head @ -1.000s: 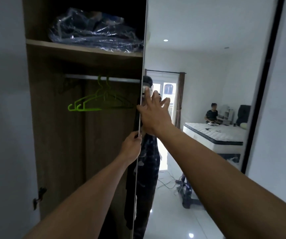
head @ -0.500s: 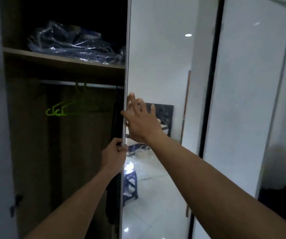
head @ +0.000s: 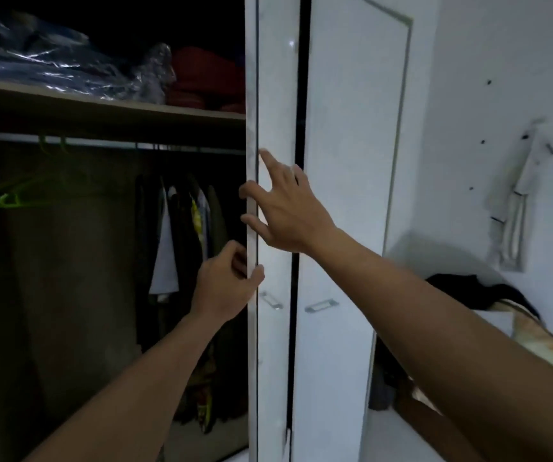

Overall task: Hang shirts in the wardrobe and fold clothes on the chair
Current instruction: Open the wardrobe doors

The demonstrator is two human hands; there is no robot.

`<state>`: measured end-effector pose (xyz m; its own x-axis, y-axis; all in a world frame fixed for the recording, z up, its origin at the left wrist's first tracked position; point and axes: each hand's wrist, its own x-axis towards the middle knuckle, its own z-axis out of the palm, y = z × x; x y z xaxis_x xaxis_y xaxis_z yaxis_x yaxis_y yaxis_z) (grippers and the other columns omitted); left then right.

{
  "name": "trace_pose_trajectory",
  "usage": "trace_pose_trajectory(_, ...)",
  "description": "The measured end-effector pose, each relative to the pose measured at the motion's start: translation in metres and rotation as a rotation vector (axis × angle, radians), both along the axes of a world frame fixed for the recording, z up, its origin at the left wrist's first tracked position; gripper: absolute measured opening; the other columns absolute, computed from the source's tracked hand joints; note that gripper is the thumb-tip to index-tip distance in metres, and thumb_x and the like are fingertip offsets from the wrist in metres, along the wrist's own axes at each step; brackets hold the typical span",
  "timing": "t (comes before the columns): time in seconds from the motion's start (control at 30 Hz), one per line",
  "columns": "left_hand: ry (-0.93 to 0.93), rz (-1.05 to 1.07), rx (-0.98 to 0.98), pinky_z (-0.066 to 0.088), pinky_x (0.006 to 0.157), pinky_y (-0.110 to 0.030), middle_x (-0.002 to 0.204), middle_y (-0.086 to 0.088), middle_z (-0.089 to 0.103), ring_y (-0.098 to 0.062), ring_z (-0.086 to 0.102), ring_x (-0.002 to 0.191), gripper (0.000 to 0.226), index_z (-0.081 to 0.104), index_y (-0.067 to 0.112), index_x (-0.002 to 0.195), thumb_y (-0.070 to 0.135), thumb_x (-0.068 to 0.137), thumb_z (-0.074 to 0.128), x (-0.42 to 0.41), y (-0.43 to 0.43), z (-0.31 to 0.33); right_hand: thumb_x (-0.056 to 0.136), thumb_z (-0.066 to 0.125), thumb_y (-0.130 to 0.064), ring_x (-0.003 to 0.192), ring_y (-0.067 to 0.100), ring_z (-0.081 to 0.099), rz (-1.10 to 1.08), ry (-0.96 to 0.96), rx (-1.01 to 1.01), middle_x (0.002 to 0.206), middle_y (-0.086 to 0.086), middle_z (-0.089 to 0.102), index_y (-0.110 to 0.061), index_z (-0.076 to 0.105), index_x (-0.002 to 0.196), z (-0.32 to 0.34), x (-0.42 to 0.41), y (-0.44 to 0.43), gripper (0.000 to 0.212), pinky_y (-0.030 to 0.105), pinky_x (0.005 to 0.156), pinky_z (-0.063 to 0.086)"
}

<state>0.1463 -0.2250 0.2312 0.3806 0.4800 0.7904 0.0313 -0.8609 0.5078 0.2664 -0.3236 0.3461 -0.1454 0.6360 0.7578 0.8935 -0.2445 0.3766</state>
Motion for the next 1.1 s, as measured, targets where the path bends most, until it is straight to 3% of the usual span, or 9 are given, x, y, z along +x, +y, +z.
trace_pose_trajectory(0.1, 0.065, -0.114, -0.016, 0.057, 0.069, -0.036, 0.08, 0.013, 0.067, -0.004, 0.065, 0.075, 0.034, 0.056, 0.027, 0.099, 0.046, 0.079, 0.076, 0.026, -0.023, 0.003, 0.096, 0.051, -0.056, 0.151, 0.042, 0.018, -0.087, -0.062, 0.014, 0.165, 0.024, 0.011, -0.023, 0.054, 0.126, 0.002, 0.017, -0.038, 0.045, 0.066, 0.117, 0.018)
trace_pose_trajectory(0.17, 0.132, -0.205, -0.075, 0.057, 0.089, -0.041, 0.116, 0.013, 0.067, -0.008, 0.065, 0.105, 0.065, 0.048, 0.037, 0.129, 0.062, 0.073, 0.071, 0.049, -0.037, 0.004, 0.095, 0.05, -0.057, 0.153, 0.042, 0.012, -0.155, -0.112, 0.015, 0.167, 0.021, 0.01, -0.021, 0.055, 0.125, 0.005, 0.03, -0.062, 0.047, 0.066, 0.119, 0.013)
trace_pose_trajectory(0.23, 0.208, -0.244, -0.107, 0.048, 0.106, -0.049, 0.15, 0.009, 0.047, -0.019, 0.05, 0.134, 0.091, 0.026, 0.045, 0.148, 0.072, 0.071, 0.067, 0.074, -0.05, 0.005, 0.093, 0.049, -0.059, 0.154, 0.042, 0.007, -0.228, -0.121, 0.009, 0.168, 0.019, 0.007, -0.021, 0.054, 0.127, 0.01, 0.044, -0.083, 0.05, 0.067, 0.119, 0.009)
trace_pose_trajectory(0.3, 0.262, -0.208, -0.047, 0.039, 0.113, -0.054, 0.163, 0.009, 0.025, -0.025, 0.035, 0.146, 0.1, 0.008, 0.05, 0.153, 0.073, 0.074, 0.065, 0.102, -0.064, 0.008, 0.092, 0.046, -0.065, 0.155, 0.041, 0.001, -0.34, -0.116, -0.019, 0.169, 0.016, 0.001, -0.024, 0.051, 0.135, 0.016, 0.059, -0.104, 0.06, 0.069, 0.119, 0.004)
trace_pose_trajectory(0.43, 0.334, -0.173, 0.057, 0.024, 0.118, -0.053, 0.168, 0.009, -0.007, -0.025, 0.011, 0.154, 0.108, -0.017, 0.047, 0.152, 0.072, 0.079, 0.059, 0.154, -0.094, 0.013, 0.09, 0.033, -0.078, 0.154, 0.038, -0.013, -0.559, -0.121, -0.06, 0.169, 0.014, -0.011, -0.027, 0.033, 0.156, 0.029, 0.087, -0.143, 0.083, 0.071, 0.116, -0.002)
trace_pose_trajectory(0.53, 0.359, -0.195, 0.077, 0.028, 0.116, -0.05, 0.166, 0.004, -0.018, -0.027, 0.008, 0.154, 0.113, -0.03, 0.045, 0.148, 0.069, 0.081, 0.058, 0.188, -0.117, 0.016, 0.091, 0.038, -0.075, 0.153, 0.037, -0.018, -0.665, -0.156, -0.094, 0.168, 0.014, -0.015, -0.022, 0.022, 0.16, 0.037, 0.109, -0.162, 0.088, 0.072, 0.115, -0.005)
trace_pose_trajectory(0.73, 0.371, -0.119, 0.129, 0.029, 0.117, -0.057, 0.165, -0.004, -0.021, -0.034, 0.007, 0.153, 0.114, -0.033, 0.04, 0.147, 0.076, 0.081, 0.053, 0.224, -0.138, 0.018, 0.099, 0.046, -0.057, 0.153, 0.035, -0.02, -0.733, -0.062, -0.182, 0.167, 0.016, -0.016, -0.016, 0.011, 0.161, 0.052, 0.136, -0.177, 0.082, 0.07, 0.115, -0.008)
trace_pose_trajectory(1.1, 0.393, -0.063, 0.106, 0.022, 0.119, -0.053, 0.166, -0.008, -0.015, -0.034, 0.007, 0.154, 0.112, -0.026, 0.032, 0.152, 0.079, 0.082, 0.048, 0.274, -0.16, 0.015, 0.105, 0.049, -0.027, 0.155, 0.032, -0.012, -0.717, -0.007, -0.2, 0.167, 0.019, -0.013, -0.01, 0.016, 0.159, 0.045, 0.186, -0.193, 0.066, 0.065, 0.119, -0.001)
